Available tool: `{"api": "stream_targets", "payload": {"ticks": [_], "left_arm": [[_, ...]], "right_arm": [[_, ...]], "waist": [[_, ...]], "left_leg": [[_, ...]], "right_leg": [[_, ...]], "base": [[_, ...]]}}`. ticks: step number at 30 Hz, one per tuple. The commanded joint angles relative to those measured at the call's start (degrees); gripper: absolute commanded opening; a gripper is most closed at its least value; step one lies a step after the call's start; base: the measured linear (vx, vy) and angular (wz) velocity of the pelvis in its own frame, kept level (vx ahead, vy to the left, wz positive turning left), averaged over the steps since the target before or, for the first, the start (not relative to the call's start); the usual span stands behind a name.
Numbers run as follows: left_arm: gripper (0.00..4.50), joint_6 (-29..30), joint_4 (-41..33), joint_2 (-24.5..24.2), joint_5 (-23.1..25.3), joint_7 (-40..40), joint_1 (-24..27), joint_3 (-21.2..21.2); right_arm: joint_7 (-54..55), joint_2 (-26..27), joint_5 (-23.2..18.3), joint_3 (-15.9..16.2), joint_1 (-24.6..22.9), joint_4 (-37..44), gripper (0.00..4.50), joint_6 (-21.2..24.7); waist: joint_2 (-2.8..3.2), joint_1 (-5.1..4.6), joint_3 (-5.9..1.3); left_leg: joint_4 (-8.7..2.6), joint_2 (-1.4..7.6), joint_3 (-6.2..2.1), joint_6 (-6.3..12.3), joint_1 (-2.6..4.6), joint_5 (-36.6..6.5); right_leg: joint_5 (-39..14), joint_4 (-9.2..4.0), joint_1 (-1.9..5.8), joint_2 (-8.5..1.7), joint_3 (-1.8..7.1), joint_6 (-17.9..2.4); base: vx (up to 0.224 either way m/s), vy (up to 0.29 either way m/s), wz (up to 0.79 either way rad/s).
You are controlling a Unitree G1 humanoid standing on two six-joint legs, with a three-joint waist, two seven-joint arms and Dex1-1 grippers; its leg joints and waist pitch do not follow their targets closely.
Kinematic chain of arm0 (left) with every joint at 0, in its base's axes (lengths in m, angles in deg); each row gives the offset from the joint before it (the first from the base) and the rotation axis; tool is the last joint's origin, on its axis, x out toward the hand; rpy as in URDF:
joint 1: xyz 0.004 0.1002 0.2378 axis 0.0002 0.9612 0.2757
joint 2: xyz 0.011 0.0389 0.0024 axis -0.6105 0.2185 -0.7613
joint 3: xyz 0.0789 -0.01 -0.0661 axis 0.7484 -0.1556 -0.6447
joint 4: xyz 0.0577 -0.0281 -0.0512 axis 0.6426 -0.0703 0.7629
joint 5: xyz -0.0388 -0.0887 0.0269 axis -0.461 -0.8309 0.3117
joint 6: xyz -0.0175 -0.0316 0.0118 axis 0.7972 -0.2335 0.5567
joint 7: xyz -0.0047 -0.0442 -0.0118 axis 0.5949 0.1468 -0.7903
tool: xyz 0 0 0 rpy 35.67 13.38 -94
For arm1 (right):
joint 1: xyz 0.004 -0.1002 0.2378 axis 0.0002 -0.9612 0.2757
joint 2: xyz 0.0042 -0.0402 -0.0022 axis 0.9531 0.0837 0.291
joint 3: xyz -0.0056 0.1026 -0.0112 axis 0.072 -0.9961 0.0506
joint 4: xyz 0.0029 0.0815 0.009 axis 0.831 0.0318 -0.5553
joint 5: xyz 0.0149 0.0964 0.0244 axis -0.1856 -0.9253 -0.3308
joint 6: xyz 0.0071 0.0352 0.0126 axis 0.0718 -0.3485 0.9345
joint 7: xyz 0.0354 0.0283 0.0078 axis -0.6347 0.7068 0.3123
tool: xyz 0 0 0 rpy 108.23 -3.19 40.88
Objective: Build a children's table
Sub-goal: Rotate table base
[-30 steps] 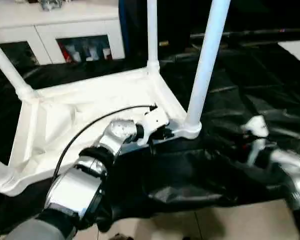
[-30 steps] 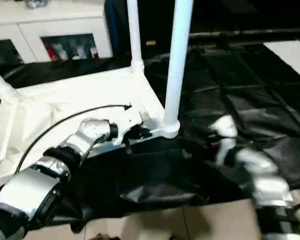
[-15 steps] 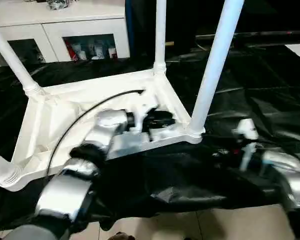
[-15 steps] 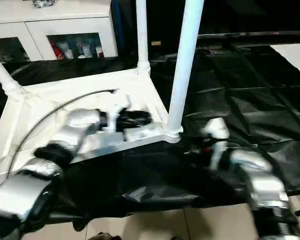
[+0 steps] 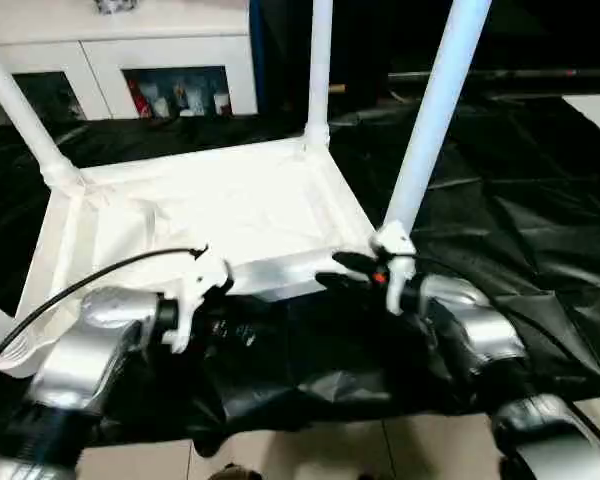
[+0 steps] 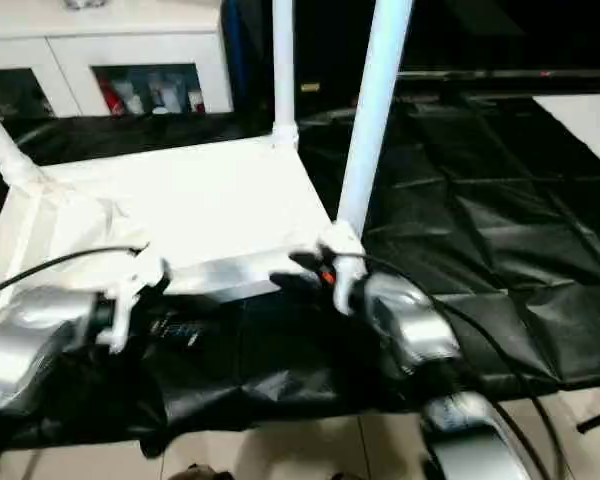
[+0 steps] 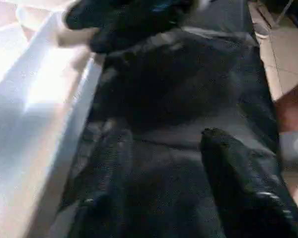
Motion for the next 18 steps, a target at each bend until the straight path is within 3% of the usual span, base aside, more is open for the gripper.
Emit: {"api": "stream_targets", "payload": {"ticks": [1,4,6,9,10,13,18], "left_arm": [[2.99,1.59,-2.83,-1.67,0.16,-1.74,1.77,-2.50],[3.15,1.95,-4.43,-2.12,-0.23,-4.19,3.82,-4.86],[3.32,1.22,-5.57,-1.91,-0.40,-6.50,5.48,-6.58],[3.60,0.85,-6.51,-1.42,0.29,-9.98,6.89,-7.49],[3.60,-0.64,-5.33,-0.51,1.33,-12.53,6.59,-7.65],[3.83,-0.53,-4.92,-0.23,1.58,-13.90,6.48,-7.60],[4.26,1.38,-6.87,-0.98,-0.59,-12.78,7.42,-7.59]], "right_arm": [[4.47,0.61,2.25,-0.42,1.95,-4.82,2.67,-1.94],[9.86,1.21,3.83,-0.92,4.43,-8.80,2.67,-4.31],[14.00,1.49,4.51,-1.78,6.45,-11.83,2.67,-6.30],[17.57,2.14,3.99,-3.92,8.99,-14.94,2.67,-9.78],[16.77,2.75,2.39,-5.59,9.96,-14.99,2.67,-11.46],[14.55,3.08,1.13,-6.46,10.60,-15.02,2.67,-12.65],[0.91,1.74,-1.66,-4.54,8.47,-9.61,2.67,-10.56]], "waist": [[0.46,-0.71,-2.55],[0.67,-1.03,-2.40],[0.58,-1.19,-2.46],[0.52,-1.31,-2.67],[0.49,-1.23,-2.65],[0.54,-1.09,-3.02],[0.36,-0.87,-3.20]], "left_leg": [[-5.67,3.97,-3.28,-3.61,2.11,-25.74],[-5.69,3.88,-3.13,-3.88,2.62,-27.13],[-5.85,3.87,-3.28,-3.94,2.12,-26.76],[-5.59,3.87,-2.99,-3.97,2.48,-26.43],[-5.57,3.79,-2.87,-3.60,2.50,-25.95],[-5.57,3.91,-2.82,-2.64,2.04,-22.75],[-5.09,3.92,-2.26,1.16,1.31,-16.36]], "right_leg": [[-28.82,-4.49,1.10,-4.23,3.40,-9.70],[-27.34,-4.63,0.79,-3.81,3.44,-9.96],[-26.29,-4.26,1.30,-3.84,3.40,-10.35],[-24.28,-4.12,0.93,-3.81,3.62,-11.20],[-23.49,-4.12,0.96,-3.64,3.64,-11.25],[-18.35,-3.42,1.52,-3.57,3.65,-12.00],[-12.96,-2.71,2.27,-3.42,3.44,-14.08]], "base": [[0.000,0.000,0.00],[0.000,0.000,0.00],[0.000,0.000,0.00],[0.000,0.000,0.00],[0.000,0.000,0.00],[0.000,0.000,0.00],[0.000,0.000,0.00]]}}
